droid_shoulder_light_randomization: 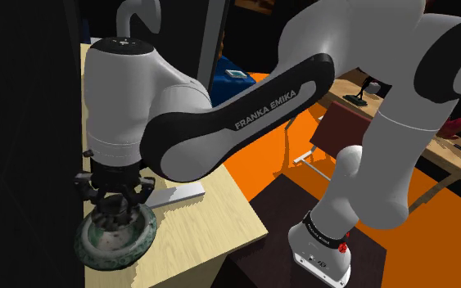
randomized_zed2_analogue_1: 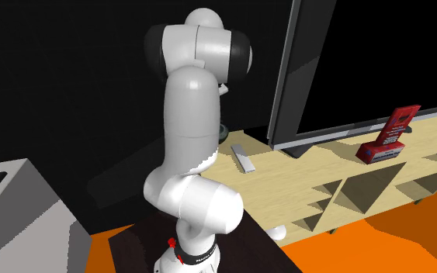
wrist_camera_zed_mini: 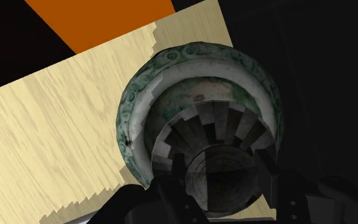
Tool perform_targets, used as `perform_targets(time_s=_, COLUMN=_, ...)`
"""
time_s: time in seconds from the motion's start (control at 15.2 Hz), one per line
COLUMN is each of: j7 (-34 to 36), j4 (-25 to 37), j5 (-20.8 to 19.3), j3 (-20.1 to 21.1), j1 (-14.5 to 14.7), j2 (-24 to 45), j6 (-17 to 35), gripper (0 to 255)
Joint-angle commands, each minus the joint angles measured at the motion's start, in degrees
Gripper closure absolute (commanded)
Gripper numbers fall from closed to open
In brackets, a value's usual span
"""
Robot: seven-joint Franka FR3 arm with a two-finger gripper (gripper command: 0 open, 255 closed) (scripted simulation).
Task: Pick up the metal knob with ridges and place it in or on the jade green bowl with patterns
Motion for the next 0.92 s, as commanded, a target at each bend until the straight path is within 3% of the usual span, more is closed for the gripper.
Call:
perform_targets(time_s=0.0, j7=0.4, j4=-0.4, j5=-0.5, j3=-0.1, j1=0.1, j2=1.0, j6=1.3, gripper=255)
perform_targets(time_s=0.53, j7=1.9, j4=-2.4, j5=-2.8, j3=-0.8, j1=0.7, j2=4.8, j6=6.9, gripper=255)
perform_targets(time_s=0.86, j7=1.9, j4=-2.4, j5=-2.8, j3=-0.8, j1=0.7, j2=4.8, j6=6.9, gripper=255)
